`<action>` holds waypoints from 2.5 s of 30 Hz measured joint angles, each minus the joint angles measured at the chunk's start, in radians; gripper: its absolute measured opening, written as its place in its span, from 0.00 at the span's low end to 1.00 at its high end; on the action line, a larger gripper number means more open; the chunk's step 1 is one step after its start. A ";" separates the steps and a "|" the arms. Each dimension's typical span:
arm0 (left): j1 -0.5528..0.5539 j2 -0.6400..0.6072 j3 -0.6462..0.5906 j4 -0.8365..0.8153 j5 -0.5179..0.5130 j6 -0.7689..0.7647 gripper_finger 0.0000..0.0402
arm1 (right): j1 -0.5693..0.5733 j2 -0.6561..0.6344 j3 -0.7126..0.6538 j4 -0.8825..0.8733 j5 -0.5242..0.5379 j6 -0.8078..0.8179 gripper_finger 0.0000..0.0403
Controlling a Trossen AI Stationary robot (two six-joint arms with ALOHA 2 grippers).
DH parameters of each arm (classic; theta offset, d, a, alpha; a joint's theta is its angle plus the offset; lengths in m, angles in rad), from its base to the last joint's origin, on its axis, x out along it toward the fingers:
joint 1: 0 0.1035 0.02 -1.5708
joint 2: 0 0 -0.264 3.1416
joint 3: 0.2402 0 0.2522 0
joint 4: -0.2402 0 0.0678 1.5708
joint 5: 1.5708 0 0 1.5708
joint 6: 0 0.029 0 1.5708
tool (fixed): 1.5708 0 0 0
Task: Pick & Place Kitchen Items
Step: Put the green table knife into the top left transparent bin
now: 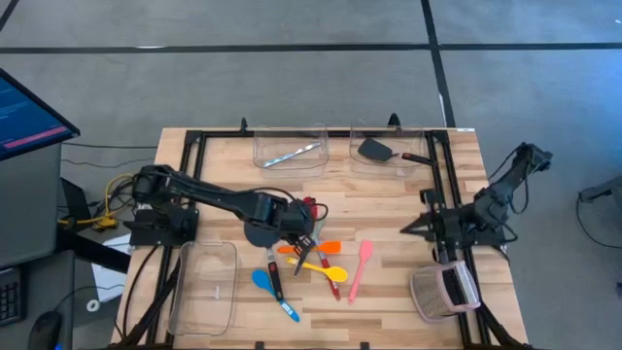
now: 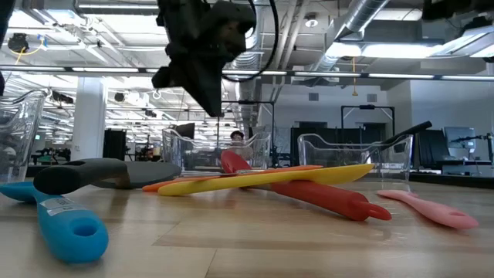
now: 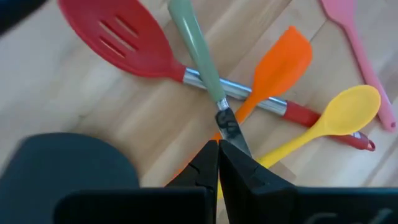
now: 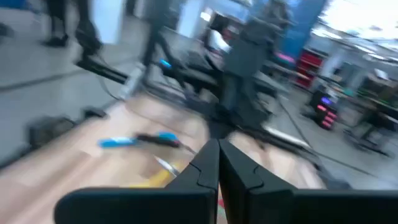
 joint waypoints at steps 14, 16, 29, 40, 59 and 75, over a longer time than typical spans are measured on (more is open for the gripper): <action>0.040 0.111 0.167 0.012 0.022 -0.018 0.00 | -0.108 -0.369 -0.056 -0.220 0.001 0.081 0.00; 0.048 0.124 0.173 0.012 0.022 -0.018 0.00 | -0.112 -0.368 -0.054 -0.213 -0.024 0.081 0.00; 0.086 0.139 0.172 -0.003 0.065 0.012 0.01 | -0.109 -0.348 -0.054 -0.218 -0.028 0.116 0.00; 0.104 0.139 0.164 -0.019 0.047 0.012 0.20 | -0.109 -0.348 -0.054 -0.237 -0.028 0.126 0.00; 0.105 0.144 0.076 -0.010 0.064 0.001 0.49 | -0.109 -0.348 -0.054 -0.236 -0.029 0.134 0.00; 0.105 0.144 0.017 0.127 0.120 -0.023 0.46 | -0.109 -0.348 -0.054 -0.237 -0.029 0.133 0.00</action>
